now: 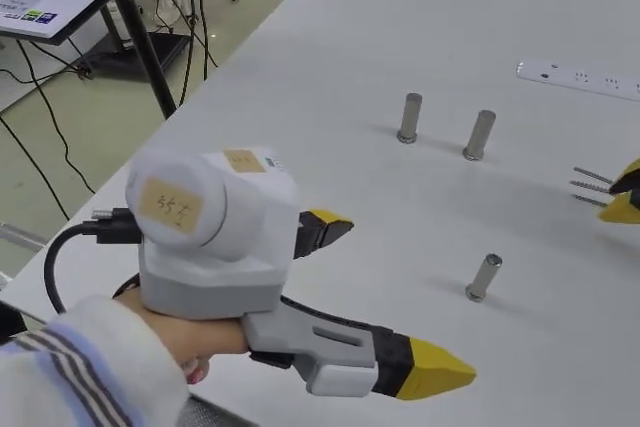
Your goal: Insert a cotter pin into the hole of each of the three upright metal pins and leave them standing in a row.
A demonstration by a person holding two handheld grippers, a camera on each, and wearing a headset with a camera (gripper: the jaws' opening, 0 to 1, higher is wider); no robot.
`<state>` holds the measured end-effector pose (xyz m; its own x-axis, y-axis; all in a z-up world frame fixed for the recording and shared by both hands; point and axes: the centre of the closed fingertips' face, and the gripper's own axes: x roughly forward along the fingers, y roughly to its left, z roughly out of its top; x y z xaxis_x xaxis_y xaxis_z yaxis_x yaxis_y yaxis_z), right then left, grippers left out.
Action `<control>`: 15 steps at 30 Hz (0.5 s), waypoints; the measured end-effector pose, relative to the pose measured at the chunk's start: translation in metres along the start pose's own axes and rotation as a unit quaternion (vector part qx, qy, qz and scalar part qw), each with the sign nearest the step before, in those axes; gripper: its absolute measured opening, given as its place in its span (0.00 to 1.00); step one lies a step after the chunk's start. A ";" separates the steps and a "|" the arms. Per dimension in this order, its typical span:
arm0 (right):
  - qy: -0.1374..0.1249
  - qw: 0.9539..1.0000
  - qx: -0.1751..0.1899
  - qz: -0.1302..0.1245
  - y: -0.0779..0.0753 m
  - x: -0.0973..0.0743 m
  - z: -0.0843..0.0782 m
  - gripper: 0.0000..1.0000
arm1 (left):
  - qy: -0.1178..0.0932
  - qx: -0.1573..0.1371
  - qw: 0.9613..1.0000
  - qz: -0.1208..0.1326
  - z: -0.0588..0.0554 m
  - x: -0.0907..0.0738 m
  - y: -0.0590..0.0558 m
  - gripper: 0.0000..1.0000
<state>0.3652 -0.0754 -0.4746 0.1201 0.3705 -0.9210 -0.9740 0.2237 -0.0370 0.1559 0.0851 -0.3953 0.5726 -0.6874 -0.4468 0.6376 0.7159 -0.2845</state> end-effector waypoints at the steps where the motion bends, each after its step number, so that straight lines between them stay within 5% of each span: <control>1: 0.000 1.000 0.000 0.000 -0.001 0.001 -0.001 0.17 | 0.000 0.000 1.000 0.000 0.000 0.000 0.000 0.95; 15: 0.010 0.999 0.042 0.008 -0.014 0.017 -0.009 0.13 | 0.003 -0.002 1.000 -0.005 -0.001 0.003 -0.005 0.95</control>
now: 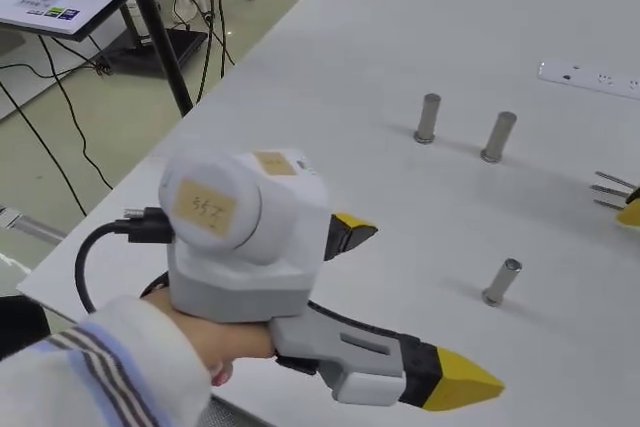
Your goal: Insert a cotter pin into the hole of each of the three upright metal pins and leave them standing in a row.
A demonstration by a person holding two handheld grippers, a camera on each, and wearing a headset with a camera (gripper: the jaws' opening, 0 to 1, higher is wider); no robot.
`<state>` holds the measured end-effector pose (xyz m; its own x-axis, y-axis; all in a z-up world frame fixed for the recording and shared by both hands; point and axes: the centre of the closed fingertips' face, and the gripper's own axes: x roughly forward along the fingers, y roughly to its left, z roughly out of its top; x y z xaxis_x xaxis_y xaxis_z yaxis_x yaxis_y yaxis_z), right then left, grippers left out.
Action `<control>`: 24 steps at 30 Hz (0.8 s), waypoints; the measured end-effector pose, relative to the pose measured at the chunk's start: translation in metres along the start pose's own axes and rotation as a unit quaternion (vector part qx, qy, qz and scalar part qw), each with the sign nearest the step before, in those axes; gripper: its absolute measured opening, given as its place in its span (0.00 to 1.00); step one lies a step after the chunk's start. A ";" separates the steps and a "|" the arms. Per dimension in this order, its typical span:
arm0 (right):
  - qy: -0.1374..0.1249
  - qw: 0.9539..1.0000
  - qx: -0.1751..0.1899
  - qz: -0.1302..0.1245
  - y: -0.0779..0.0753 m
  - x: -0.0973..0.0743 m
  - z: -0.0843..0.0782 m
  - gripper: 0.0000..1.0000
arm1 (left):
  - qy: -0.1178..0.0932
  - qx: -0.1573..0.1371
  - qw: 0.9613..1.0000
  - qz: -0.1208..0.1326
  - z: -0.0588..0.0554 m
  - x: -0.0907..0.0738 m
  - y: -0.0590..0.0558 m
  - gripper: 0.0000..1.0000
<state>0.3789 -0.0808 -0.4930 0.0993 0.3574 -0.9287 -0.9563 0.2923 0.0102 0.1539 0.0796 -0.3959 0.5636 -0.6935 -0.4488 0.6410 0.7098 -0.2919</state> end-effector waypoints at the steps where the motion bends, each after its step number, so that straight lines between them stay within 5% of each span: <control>1: 0.001 1.000 0.002 -0.001 -0.002 0.002 -0.002 0.13 | 0.000 0.000 1.000 0.000 0.000 0.000 0.000 0.95; 14: 0.002 1.000 0.007 -0.008 0.000 0.003 0.000 0.04 | 0.001 -0.002 1.000 -0.004 -0.001 0.000 -0.002 0.94; 24: 0.007 0.999 -0.027 -0.029 -0.003 0.004 0.000 0.00 | 0.000 -0.004 1.000 0.004 -0.003 -0.005 0.002 0.93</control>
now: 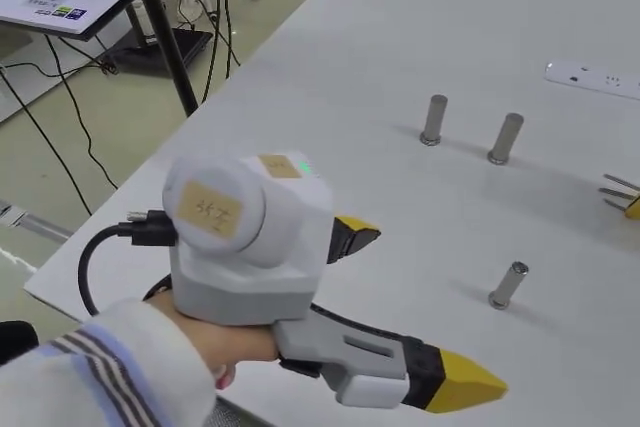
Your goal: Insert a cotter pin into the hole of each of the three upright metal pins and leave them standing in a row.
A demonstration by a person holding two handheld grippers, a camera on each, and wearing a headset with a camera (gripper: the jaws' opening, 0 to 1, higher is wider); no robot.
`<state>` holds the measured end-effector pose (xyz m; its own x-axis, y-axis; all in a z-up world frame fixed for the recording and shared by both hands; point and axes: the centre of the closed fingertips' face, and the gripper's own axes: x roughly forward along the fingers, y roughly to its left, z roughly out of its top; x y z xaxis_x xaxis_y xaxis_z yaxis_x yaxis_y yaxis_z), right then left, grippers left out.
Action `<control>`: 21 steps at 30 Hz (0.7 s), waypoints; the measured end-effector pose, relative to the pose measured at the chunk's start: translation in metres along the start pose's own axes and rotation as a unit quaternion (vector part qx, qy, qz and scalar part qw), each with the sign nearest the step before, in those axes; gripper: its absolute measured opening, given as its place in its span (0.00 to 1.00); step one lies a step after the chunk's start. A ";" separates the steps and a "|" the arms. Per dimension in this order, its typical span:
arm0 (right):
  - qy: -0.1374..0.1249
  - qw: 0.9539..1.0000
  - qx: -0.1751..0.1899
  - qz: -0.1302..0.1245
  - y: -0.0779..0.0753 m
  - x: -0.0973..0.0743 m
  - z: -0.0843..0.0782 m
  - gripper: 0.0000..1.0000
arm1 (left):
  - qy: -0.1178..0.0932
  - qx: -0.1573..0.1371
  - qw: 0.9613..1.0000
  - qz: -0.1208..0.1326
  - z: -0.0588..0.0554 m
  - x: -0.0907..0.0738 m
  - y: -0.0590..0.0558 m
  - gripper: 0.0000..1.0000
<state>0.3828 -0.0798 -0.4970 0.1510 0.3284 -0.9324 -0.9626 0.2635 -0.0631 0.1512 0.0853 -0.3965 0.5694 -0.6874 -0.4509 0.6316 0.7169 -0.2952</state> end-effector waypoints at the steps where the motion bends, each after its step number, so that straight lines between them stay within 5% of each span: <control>1: 0.000 1.000 -0.003 -0.002 0.000 0.000 0.000 0.00 | 0.000 0.001 1.000 0.001 0.000 0.000 0.000 0.93; 16: -0.003 0.999 -0.013 -0.039 0.002 -0.007 0.002 0.00 | -0.008 -0.003 1.000 0.000 0.004 -0.002 -0.001 0.91; 21: -0.040 0.998 -0.007 -0.057 0.004 -0.023 0.013 0.00 | -0.008 0.001 1.000 -0.001 0.006 -0.001 -0.003 0.90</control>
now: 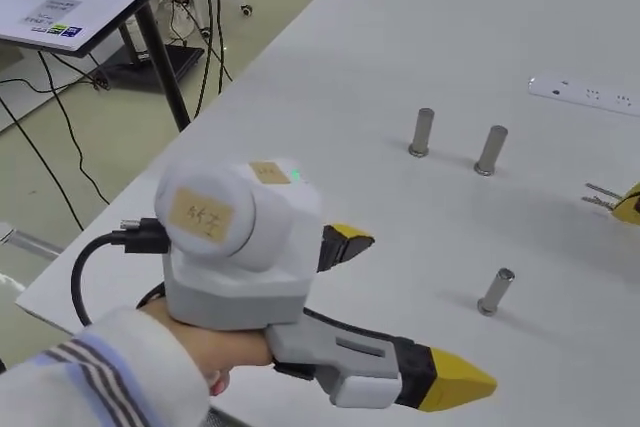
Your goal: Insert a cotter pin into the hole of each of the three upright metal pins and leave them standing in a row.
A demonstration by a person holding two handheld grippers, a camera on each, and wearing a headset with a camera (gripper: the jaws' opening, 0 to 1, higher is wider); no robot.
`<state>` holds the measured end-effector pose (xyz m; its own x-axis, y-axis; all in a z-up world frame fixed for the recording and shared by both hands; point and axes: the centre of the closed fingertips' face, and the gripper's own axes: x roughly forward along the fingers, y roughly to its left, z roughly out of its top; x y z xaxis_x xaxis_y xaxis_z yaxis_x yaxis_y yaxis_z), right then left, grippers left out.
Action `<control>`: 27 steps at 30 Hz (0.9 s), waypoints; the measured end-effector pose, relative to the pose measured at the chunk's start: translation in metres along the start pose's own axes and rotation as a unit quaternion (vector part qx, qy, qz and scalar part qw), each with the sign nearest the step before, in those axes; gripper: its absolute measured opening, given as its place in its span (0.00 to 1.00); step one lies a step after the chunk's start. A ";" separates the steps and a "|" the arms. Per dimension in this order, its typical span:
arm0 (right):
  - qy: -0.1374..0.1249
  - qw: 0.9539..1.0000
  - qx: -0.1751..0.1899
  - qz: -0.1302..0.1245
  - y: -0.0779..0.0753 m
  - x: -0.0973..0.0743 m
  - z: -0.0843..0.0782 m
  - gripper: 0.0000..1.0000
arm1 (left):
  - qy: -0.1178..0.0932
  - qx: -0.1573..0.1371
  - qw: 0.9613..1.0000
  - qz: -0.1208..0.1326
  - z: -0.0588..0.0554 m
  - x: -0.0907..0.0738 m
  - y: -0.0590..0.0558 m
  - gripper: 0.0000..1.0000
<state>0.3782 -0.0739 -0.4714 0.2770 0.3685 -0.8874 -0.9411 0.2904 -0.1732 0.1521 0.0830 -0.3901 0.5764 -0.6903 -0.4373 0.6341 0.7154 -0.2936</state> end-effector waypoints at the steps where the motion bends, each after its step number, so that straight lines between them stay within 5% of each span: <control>1: -0.017 1.000 0.004 -0.003 0.001 -0.003 0.006 0.00 | -0.001 0.001 1.000 -0.001 0.001 0.000 -0.001 0.89; 4: -0.067 0.998 0.007 -0.013 0.009 -0.020 0.025 0.00 | -0.005 0.000 1.000 -0.002 0.003 0.002 -0.002 0.89; 11: -0.124 0.991 -0.023 -0.034 0.028 -0.049 0.050 0.00 | -0.010 0.001 1.000 -0.007 0.008 0.006 -0.004 0.87; 27: -0.193 0.976 -0.075 -0.062 0.085 -0.099 0.071 0.00 | -0.043 -0.008 0.999 -0.018 0.038 0.019 -0.004 0.74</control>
<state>0.2845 -0.0228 -0.3674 0.4160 0.6517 -0.6342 -0.9054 0.2320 -0.3555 0.1795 0.0627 -0.3651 0.5959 -0.7224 -0.3508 0.6481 0.6906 -0.3211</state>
